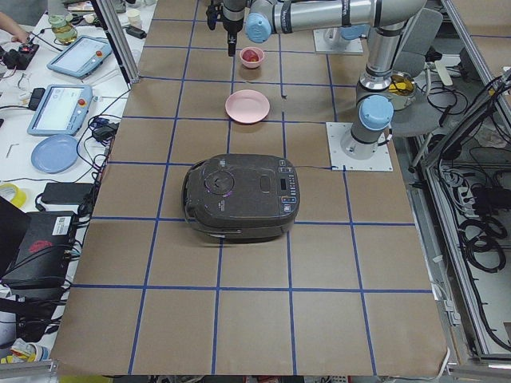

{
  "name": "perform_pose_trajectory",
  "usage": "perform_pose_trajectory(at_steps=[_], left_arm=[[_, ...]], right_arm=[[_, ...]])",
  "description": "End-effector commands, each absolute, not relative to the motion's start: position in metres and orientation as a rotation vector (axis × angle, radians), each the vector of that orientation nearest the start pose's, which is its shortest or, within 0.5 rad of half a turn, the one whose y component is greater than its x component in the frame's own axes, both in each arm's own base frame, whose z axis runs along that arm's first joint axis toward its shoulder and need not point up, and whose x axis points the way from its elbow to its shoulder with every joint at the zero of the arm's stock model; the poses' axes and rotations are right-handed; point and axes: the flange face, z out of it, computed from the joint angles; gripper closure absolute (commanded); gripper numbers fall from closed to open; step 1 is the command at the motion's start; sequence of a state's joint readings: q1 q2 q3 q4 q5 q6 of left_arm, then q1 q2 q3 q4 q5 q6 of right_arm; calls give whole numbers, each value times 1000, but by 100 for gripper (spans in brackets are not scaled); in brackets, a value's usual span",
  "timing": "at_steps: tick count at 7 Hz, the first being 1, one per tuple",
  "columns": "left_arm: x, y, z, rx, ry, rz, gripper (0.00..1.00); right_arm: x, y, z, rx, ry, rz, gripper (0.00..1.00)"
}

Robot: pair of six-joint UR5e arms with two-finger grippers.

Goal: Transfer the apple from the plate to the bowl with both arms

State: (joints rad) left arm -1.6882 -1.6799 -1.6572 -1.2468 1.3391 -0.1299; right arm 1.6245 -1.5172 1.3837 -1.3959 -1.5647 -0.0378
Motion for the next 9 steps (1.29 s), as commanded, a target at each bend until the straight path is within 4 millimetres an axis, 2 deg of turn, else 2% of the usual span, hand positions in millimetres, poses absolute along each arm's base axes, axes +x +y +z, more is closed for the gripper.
perform_pose_trajectory(at_steps=[1, 2, 3, 6, 9], left_arm=[[-148, -517, 486, 94, 3174, -86, 0], [-123, -525, 508, 27, 3174, -90, 0], [-121, -522, 513, 18, 3179, -34, 0], [-118, -520, 516, 3, 3170, -43, 0], [-121, -519, 511, 5, 3181, -22, 0]], right_arm=[[162, -499, 535, -137, 3132, 65, 0], [162, -499, 535, -137, 3131, 65, 0], [162, -499, 535, -137, 3131, 65, 0], [162, -501, 534, -137, 3131, 70, 0], [162, -501, 534, -134, 3132, 67, 0]])
